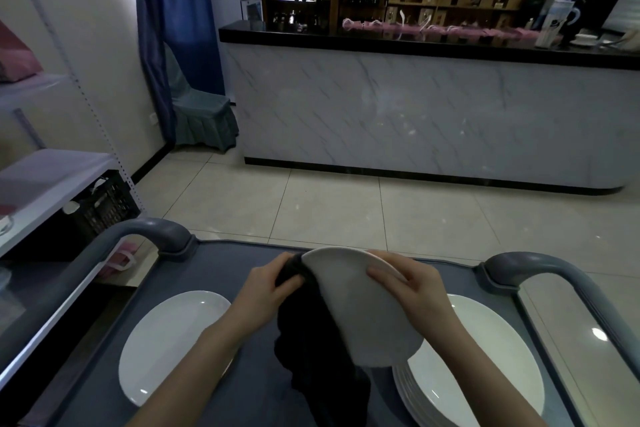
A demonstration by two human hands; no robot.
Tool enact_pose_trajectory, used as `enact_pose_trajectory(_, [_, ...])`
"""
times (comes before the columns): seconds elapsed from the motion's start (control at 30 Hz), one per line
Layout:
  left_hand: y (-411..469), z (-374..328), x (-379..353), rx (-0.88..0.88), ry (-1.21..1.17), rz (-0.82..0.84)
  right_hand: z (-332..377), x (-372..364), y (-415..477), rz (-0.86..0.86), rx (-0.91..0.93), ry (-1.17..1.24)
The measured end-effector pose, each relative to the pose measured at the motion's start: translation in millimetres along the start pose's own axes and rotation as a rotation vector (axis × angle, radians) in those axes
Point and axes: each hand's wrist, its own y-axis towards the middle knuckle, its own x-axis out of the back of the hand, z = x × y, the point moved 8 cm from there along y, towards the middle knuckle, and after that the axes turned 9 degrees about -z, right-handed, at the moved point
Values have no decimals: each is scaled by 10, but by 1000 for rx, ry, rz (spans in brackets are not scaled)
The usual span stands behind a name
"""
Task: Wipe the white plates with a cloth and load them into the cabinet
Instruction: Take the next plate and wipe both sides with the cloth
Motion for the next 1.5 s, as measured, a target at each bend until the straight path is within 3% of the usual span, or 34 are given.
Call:
enact_pose_trajectory(0.1, [11, -23, -12, 27, -28, -17, -9, -10, 9, 22, -34, -53])
enact_pose_trajectory(0.17, [26, -88, 3, 5, -26, -48, 30, 8, 83, 72, 1, -214])
enact_pose_trajectory(0.3, [-12, -401, 3, -182, 59, -93, 125, -264, 177, 326, 95, -549])
enact_pose_trajectory(0.37, [-40, -529, -26, -268, 97, -87, 169, -406, 148, 340, 136, -602])
enact_pose_trajectory(0.53, [-52, -419, 18, -218, 14, -39, 223, -307, 91, 182, 222, -399])
enact_pose_trajectory(0.73, [-91, 125, 181, 31, -40, -75, 105, 26, 15, -91, 75, -115])
enact_pose_trajectory(0.83, [-95, 43, 171, -12, 4, -36, 51, 0, 33, -45, 31, -132])
enact_pose_trajectory(1.0, [-14, -417, 46, -177, 41, 27, 91, -235, 47, 99, 116, -221])
enact_pose_trajectory(1.2, [-26, -439, -52, -210, 49, 213, -5, -218, 20, 102, 82, -209])
enact_pose_trajectory(1.37, [44, -430, 39, -217, -22, -2, 116, -218, 3, 94, 92, -158])
enact_pose_trajectory(1.5, [24, -245, 113, -100, -89, -105, 78, -65, -12, -7, 0, -37])
